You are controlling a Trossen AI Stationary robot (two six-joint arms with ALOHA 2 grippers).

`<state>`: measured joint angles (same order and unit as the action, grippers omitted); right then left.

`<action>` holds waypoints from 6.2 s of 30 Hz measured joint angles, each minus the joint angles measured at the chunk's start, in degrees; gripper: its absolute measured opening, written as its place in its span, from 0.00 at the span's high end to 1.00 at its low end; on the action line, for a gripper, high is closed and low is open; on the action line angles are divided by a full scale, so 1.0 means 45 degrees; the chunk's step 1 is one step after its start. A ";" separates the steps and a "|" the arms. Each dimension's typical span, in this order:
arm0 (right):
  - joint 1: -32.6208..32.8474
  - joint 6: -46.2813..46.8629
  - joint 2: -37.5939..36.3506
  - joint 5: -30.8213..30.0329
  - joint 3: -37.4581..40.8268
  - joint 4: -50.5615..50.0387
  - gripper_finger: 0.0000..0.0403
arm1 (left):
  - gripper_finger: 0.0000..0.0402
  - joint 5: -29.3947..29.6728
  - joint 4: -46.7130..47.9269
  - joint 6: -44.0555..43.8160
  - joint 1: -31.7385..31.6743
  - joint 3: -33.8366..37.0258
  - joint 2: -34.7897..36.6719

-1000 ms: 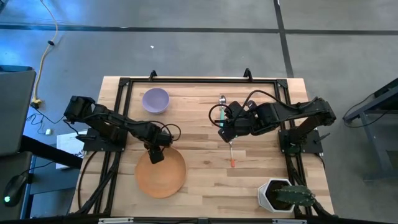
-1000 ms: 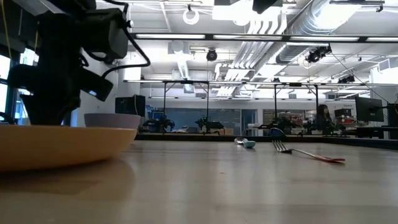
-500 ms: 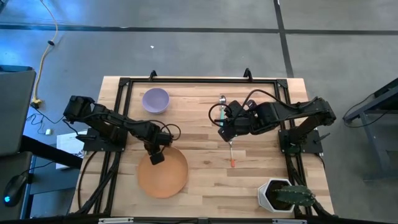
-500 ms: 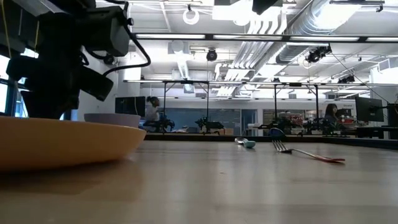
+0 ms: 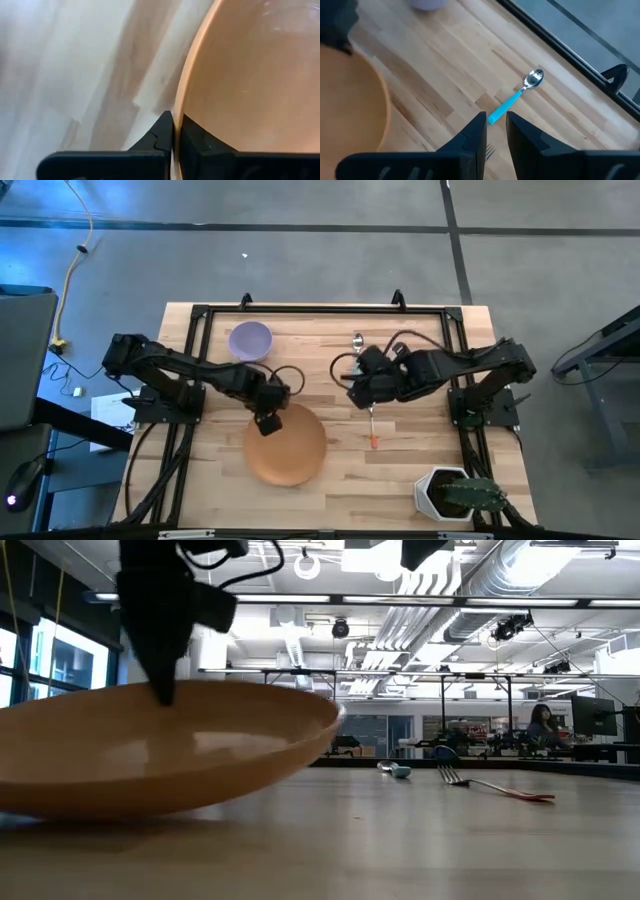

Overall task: Set table place
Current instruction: Put the orange plate to the left of the orange fork

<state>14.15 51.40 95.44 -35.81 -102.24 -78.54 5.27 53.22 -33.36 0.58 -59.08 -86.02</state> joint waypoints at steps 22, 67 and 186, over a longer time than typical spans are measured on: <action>0.0244 -0.0513 0.2801 0.0775 0.0000 0.2723 0.84 | 1.00 0.0743 0.0626 0.1801 -0.1127 -0.1330 0.0000; 0.3939 0.7427 -0.4096 -0.3000 0.7529 0.2809 0.84 | 1.00 -0.2141 -0.1363 -0.0982 0.0956 0.0998 0.0005; 0.3937 0.6789 -0.4086 -0.3013 0.7509 0.3220 0.84 | 1.00 -0.2644 -0.5082 0.1655 -0.3876 0.0821 -0.2992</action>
<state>31.87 81.95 77.06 -49.37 -68.45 -64.05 -6.62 30.36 -25.91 -16.86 -55.39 -99.48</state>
